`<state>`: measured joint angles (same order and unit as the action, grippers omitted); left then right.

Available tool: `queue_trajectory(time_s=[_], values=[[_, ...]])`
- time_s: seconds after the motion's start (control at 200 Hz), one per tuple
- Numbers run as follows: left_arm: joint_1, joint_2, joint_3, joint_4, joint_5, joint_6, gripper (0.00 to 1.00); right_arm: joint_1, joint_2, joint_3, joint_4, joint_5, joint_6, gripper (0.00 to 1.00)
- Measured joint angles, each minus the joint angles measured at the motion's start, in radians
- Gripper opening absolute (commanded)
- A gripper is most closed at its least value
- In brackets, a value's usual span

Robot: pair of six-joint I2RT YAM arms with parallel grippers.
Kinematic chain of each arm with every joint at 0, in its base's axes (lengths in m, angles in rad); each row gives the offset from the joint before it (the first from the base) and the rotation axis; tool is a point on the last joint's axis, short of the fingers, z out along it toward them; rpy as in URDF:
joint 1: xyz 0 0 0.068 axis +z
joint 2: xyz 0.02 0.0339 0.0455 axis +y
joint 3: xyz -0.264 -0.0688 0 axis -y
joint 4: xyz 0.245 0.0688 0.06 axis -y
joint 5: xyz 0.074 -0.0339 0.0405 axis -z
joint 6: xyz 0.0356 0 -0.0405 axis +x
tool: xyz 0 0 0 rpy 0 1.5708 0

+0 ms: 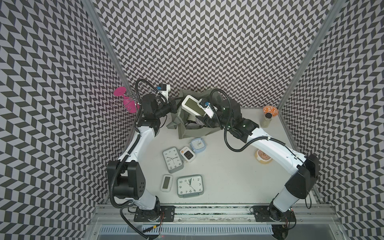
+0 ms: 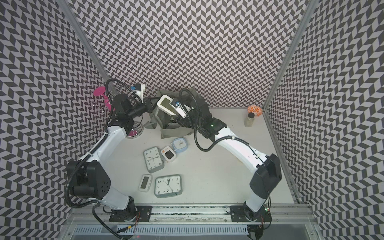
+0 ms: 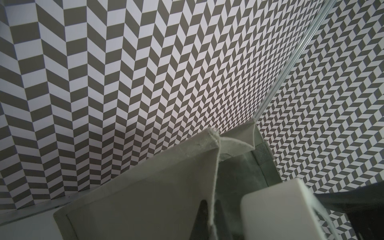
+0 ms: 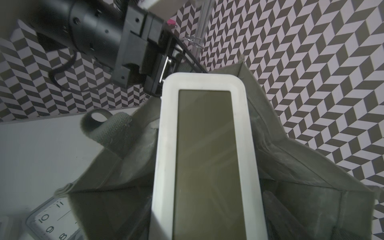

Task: Put the alarm clock into the canvas bag
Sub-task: Place the alarm at the canvas bag.

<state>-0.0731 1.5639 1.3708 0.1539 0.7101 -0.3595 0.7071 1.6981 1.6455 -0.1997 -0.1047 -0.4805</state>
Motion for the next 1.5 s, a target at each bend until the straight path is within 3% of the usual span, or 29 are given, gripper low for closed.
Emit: queue_trajectory(time_s=[0.796,0.876,0.926,1.011,1.026,1.031,1.041,1.302,1.497], values=[[-0.007,-0.021,-0.004,0.007,0.036,-0.027,0.0,-0.023,0.465,0.306,-0.169,0.227,-0.062,0.4],[-0.01,-0.021,-0.006,0.005,0.036,-0.027,0.0,-0.02,0.484,0.332,-0.172,0.239,-0.061,0.47],[-0.01,-0.021,-0.006,0.005,0.036,-0.027,0.0,-0.019,0.489,0.338,-0.173,0.246,-0.06,0.57],[-0.012,-0.021,-0.006,0.005,0.036,-0.027,0.0,-0.019,0.491,0.34,-0.174,0.249,-0.053,0.79],[-0.012,-0.021,-0.006,0.004,0.036,-0.027,0.0,-0.019,0.491,0.34,-0.174,0.249,-0.053,0.86],[-0.012,-0.021,-0.006,0.004,0.036,-0.027,0.0,-0.019,0.491,0.34,-0.174,0.249,-0.052,0.95],[-0.012,-0.021,-0.006,0.004,0.036,-0.027,0.0,-0.019,0.491,0.34,-0.174,0.25,-0.051,0.99],[-0.012,-0.021,-0.006,0.002,0.024,-0.027,0.0,-0.016,0.445,0.28,-0.164,0.255,-0.011,0.99],[-0.013,-0.021,-0.006,-0.001,0.003,-0.027,0.0,-0.014,0.188,0.035,-0.089,0.21,0.066,0.99]])
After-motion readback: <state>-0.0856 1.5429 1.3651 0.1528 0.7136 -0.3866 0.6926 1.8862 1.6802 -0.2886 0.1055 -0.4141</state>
